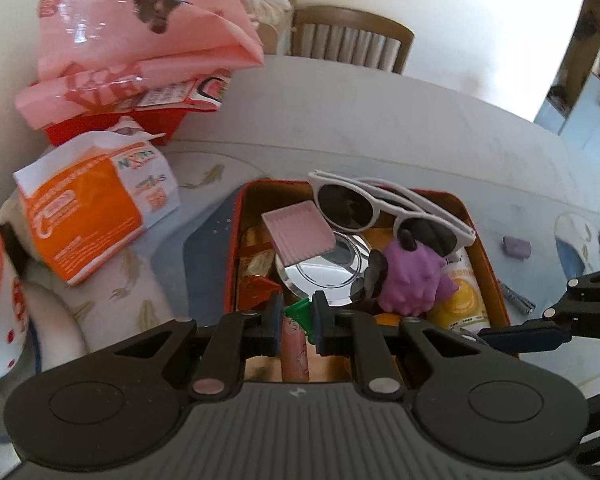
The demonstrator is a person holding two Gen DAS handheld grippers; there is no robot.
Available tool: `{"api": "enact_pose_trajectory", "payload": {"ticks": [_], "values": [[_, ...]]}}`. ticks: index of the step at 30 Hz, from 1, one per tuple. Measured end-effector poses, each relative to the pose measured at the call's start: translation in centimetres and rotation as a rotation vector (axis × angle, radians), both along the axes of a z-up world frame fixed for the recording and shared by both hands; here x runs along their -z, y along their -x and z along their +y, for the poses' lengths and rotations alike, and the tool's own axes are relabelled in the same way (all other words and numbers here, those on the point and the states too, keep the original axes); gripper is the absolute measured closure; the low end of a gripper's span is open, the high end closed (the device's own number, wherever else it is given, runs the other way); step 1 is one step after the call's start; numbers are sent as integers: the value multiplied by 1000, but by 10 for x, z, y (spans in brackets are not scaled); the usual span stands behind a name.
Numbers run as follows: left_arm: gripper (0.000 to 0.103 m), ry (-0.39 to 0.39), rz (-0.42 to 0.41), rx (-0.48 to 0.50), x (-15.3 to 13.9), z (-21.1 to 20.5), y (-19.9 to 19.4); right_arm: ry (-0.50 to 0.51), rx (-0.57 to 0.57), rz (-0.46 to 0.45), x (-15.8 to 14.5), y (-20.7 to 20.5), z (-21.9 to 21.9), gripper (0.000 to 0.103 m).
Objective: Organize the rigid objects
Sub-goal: 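Carry the green cap and white bottle into the tin box and release both, then withdraw both tools from the tin box back over the table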
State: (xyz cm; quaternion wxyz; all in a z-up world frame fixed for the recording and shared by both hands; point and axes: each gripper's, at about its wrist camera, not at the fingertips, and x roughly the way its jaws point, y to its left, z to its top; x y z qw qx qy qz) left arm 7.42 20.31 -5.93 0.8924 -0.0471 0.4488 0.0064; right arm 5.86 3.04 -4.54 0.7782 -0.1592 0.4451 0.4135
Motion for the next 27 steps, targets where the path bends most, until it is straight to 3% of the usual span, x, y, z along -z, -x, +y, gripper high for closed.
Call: {"api": "enact_pose_trajectory", "payload": {"ticks": [13,23,27], "values": [[88,19,51,97,20,-5,-16,21,38,24,8,-4,4,65],[88,9,71,82,25,-9,-18,-3,53,20,6,-4,-2,64],[88,22,76,55,23,-8,-18,-37,62,19,1,-5,-9,58]]}}
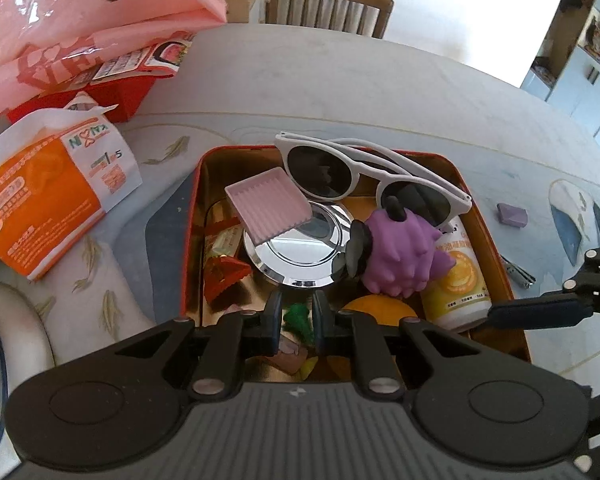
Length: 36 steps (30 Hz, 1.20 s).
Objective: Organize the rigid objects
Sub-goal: 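Withdraw both tools from the tin box back over the table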
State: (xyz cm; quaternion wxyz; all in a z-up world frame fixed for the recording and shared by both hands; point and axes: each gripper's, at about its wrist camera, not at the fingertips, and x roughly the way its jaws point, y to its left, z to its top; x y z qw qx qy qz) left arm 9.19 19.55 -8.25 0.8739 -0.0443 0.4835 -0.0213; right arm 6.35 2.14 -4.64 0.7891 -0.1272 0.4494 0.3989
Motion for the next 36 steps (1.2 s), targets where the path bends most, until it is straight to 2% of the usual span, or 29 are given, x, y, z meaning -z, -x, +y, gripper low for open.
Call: {"api": "enact_pose_trajectory", "payload": {"ticks": [7,11,13,15,16,17,23,27,34,36], "values": [[80,-5,-22,-48,-12,-2,13,-48,6,-7,-10,3,-17,51],[75,-8,-40,-107,-23,-7,22,-76,-9,-18,-18,5,-31,48],[71,-4,-48,-130,-28,-11,27,-87,-17,-30,-22,6,-38,43],[59,-8,-65,-146,-33,-17,33,-101,-26,-46,-27,8,-47,40],[44,-15,-76,-155,-36,-21,35,-107,-29,-55,-29,9,-52,39],[37,-24,-94,-166,-40,-26,39,-112,-32,-61,-30,9,-56,39],[37,-34,-148,-195,-55,-52,49,-144,-27,-79,-37,10,-87,31],[32,-29,-178,-211,-62,-72,57,-174,-10,-92,-41,10,-112,21],[28,-37,-204,-200,-67,-114,63,-220,43,-89,-42,4,-160,10],[27,-29,-209,-189,-68,-125,64,-239,65,-90,-41,2,-176,3]]}}
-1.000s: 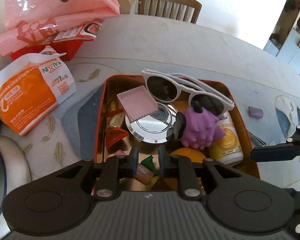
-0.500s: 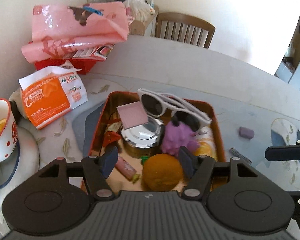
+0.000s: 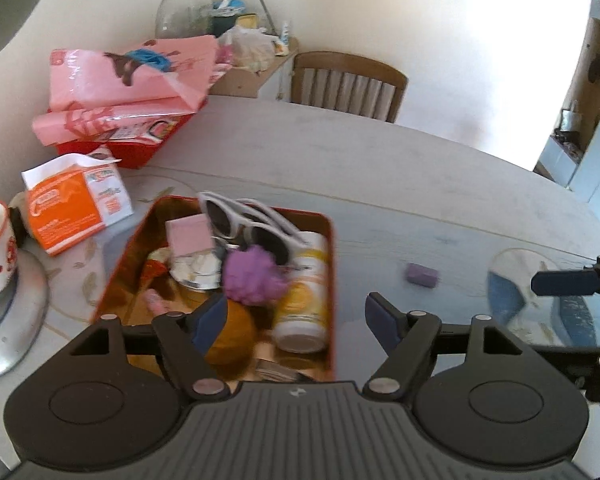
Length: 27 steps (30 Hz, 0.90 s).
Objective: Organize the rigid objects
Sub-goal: 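Withdraw both tools from the tin box back over the table, then grasp the silver nail clipper with the left tool while the right tool grasps the purple eraser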
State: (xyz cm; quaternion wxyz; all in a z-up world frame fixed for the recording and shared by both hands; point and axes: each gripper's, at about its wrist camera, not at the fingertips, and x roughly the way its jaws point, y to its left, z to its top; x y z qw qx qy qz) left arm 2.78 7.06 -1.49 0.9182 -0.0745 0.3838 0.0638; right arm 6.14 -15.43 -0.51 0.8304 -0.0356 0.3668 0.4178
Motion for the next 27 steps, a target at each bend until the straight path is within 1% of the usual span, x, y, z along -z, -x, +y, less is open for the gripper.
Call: {"api": "enact_pose_trajectory", "payload": {"ticks": [1,5,9,12,16,21,24,27], "values": [[25,0,-1,2,0,-5,0,-11,13,2,0,-2,-8,1],[20,-5,-6,15,1,-26,-3,-17,56,-1,2,-10,-31,0],[19,-4,-14,41,3,-47,-8,0,101,-9,7,-22,-49,0],[19,-6,-7,62,7,-62,-14,30,102,-8,13,-35,-55,0],[19,-23,10,85,16,-81,-24,58,113,3,21,-54,-57,0],[19,-42,44,89,31,-98,-38,95,96,12,35,-73,-51,1],[19,-49,61,85,42,-106,-44,124,68,18,44,-82,-43,4],[19,-34,81,71,51,-105,-51,153,43,26,53,-90,-36,8]]}}
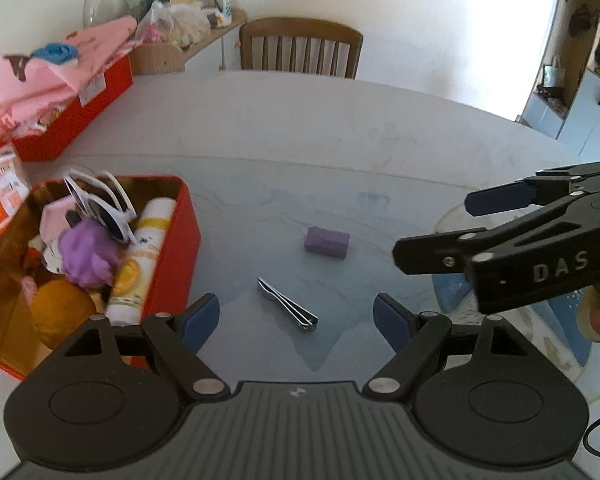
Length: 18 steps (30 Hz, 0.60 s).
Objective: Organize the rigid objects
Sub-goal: 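Grasp the silver nail clipper with the left tool while the right tool grasps the purple eraser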
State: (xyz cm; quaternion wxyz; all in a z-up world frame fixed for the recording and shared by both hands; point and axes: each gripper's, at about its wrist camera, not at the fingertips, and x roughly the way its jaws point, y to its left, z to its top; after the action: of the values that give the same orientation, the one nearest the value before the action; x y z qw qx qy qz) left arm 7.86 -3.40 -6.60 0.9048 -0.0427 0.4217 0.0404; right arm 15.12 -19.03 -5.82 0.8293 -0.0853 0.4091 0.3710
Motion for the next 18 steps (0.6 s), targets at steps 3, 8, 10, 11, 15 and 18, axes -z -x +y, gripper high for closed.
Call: {"api": "enact_pose_trajectory", "payload": {"ticks": [3,8,10,11,15,18], "values": [[19,3,14,-12,8,1,-6,27,-32,-2,8,-7,9,9],[19,-1,39,-26,20,2,-15,63,-76,9,21,-20,24,16],[19,-7,46,-30,23,3,-18,70,-86,15,25,-25,30,19],[19,-5,49,-29,25,3,-20,73,-96,19,27,-27,33,19],[20,-13,51,-27,29,2,-24,94,-139,13,33,-32,47,25],[22,-9,55,-26,32,2,-27,104,-166,19,37,-35,55,31]]}}
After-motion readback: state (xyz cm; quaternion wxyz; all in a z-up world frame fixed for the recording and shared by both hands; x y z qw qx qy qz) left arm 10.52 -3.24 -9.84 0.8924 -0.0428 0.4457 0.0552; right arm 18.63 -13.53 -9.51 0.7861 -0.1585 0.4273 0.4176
